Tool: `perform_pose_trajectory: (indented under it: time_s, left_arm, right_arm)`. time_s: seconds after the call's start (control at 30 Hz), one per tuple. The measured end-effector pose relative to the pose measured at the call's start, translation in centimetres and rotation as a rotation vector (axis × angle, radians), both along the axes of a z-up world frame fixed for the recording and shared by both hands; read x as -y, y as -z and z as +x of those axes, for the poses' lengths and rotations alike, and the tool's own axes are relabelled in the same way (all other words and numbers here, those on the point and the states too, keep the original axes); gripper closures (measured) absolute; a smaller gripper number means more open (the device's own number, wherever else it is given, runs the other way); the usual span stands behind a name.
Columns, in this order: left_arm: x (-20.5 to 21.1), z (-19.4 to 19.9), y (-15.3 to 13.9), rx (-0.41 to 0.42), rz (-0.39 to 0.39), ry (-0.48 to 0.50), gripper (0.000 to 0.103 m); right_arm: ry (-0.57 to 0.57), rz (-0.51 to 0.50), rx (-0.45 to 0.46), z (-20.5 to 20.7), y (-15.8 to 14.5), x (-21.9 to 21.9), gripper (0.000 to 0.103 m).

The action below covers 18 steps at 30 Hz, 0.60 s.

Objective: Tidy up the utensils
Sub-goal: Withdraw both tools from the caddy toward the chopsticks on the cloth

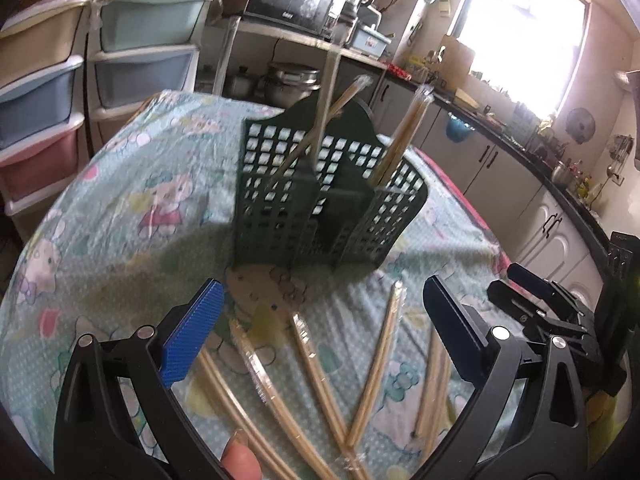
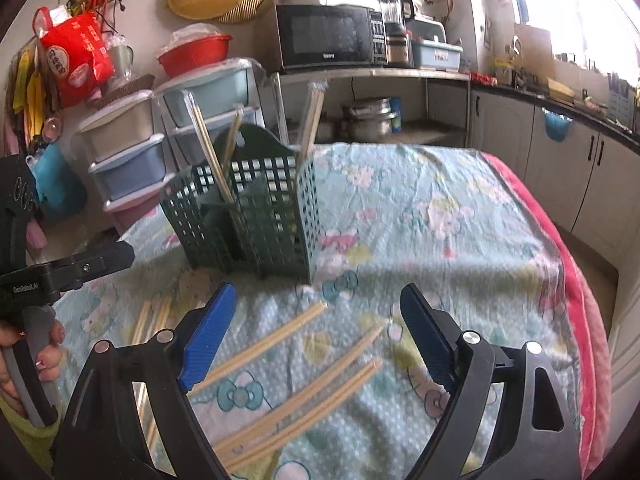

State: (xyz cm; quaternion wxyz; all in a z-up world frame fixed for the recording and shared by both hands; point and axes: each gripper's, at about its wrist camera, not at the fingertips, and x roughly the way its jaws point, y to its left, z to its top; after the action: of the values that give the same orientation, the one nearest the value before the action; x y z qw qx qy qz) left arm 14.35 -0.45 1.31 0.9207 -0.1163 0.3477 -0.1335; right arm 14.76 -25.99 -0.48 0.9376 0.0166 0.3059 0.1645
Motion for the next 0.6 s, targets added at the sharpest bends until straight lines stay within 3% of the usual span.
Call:
perform_pose_trajectory:
  time_s: [0.13,0.47,0.6]
  left_arm:
    - [-1.0,-0.2,1.7,-0.044,-0.002,-0.02,0.011]
    - [-2.5,-0.6,4.8,-0.121,-0.015,-0.048,0.011]
    - [-3.4,-0.5,5.8,-0.148,-0.027,-0.069,0.021]
  right_arm:
    - [-0.003,0.01,-0.045,0.1,1.4,0.6,0.022]
    - [0.025,0.051,-0.147,2.0,3.5,1.6,0.036]
    - [0.045,0.072,-0.225,3.8,4.7,2.1,0.046]
